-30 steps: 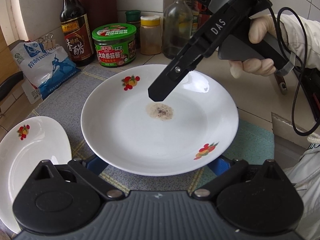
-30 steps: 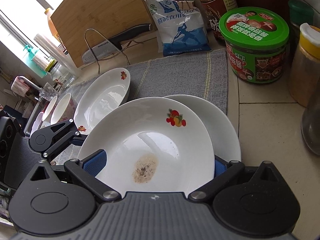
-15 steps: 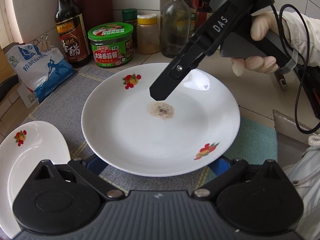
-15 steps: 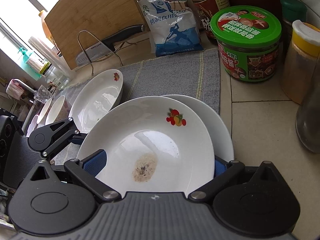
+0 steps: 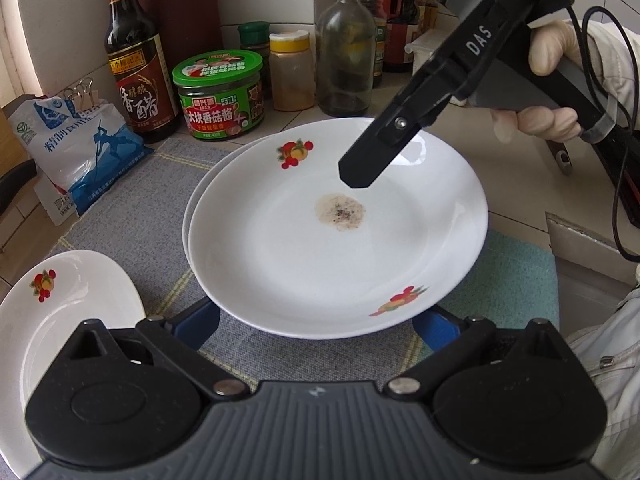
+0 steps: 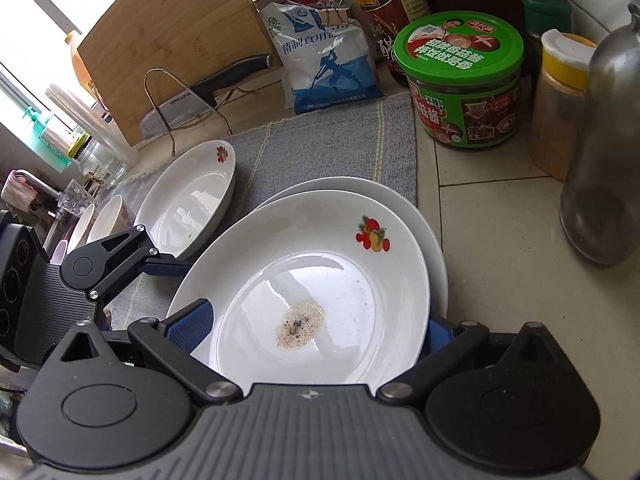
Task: Organize plates and bowls
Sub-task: 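Lower the stained plate onto the other plate and open both tools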
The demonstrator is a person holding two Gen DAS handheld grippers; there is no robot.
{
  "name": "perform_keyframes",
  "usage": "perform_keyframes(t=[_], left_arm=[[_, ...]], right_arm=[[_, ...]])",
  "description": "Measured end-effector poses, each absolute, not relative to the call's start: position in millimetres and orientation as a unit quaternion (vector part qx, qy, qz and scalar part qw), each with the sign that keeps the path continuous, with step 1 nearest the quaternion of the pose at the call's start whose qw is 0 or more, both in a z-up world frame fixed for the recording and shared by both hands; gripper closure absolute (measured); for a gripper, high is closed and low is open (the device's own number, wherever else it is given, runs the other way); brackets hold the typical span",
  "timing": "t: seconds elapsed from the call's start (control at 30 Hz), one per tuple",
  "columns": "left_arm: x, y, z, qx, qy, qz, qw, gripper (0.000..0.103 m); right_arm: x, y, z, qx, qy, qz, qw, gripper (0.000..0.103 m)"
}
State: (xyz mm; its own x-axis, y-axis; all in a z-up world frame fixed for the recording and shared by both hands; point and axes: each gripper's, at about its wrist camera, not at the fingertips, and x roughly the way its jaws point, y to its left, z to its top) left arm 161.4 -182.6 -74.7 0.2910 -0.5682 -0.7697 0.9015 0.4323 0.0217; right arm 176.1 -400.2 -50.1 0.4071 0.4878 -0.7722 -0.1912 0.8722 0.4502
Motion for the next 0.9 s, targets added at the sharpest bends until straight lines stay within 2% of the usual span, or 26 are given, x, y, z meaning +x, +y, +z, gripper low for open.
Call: perform_keyframes(t=[0.9], left_arm=[[148,-172,-73,0.213,0.348,-0.423,0.809,0.001]], right_arm=[[149,-391,-38,0.106,0.507,0.159,0.840,0.000]])
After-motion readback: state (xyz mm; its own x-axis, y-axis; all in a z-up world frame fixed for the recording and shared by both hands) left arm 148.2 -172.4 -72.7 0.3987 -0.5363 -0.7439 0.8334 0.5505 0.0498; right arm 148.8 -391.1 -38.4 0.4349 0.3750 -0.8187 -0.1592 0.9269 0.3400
